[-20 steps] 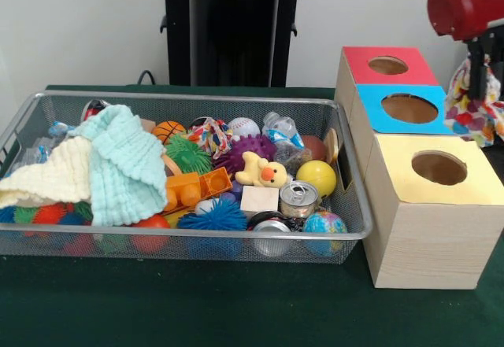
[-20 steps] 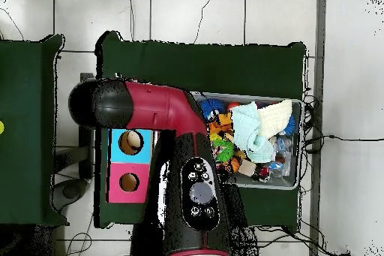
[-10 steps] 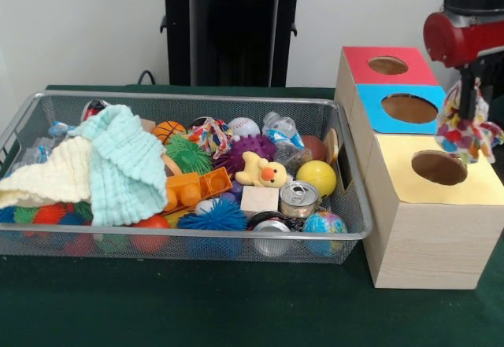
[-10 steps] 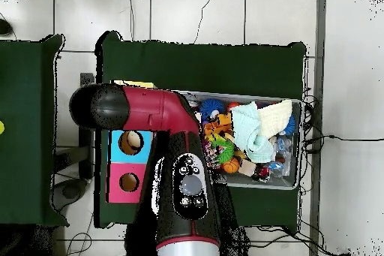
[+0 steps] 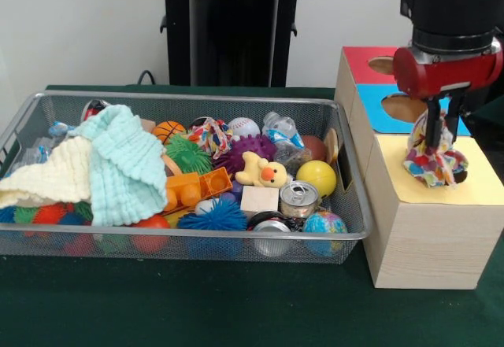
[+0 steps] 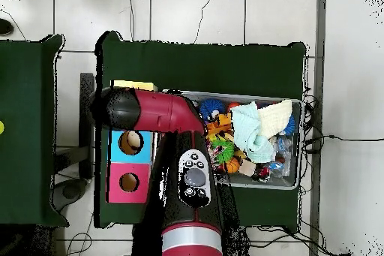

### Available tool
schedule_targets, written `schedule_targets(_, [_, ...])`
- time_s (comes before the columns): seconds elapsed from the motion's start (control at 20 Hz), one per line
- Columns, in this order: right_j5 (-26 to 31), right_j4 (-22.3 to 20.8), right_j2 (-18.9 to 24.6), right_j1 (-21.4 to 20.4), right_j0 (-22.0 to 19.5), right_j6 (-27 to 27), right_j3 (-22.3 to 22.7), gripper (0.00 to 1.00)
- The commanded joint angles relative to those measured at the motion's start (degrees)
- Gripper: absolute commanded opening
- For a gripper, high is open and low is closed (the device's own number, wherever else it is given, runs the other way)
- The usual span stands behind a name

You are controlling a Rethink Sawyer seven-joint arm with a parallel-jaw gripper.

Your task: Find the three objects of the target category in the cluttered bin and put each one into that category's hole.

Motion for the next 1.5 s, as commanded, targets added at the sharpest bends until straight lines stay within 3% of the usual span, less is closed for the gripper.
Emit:
schedule_targets(0.05, [-4.02, 0.17, 0.38, 4.55, -1.15, 13.35, 3.22, 0.00])
schedule_targets(0.7, [-6.74, 1.17, 1.01, 9.14, -0.37, 13.80, 2.76, 0.00])
schedule_targets(1.5, [-12.11, 3.38, 5.03, 11.16, -0.92, 13.00, 2.12, 0.00])
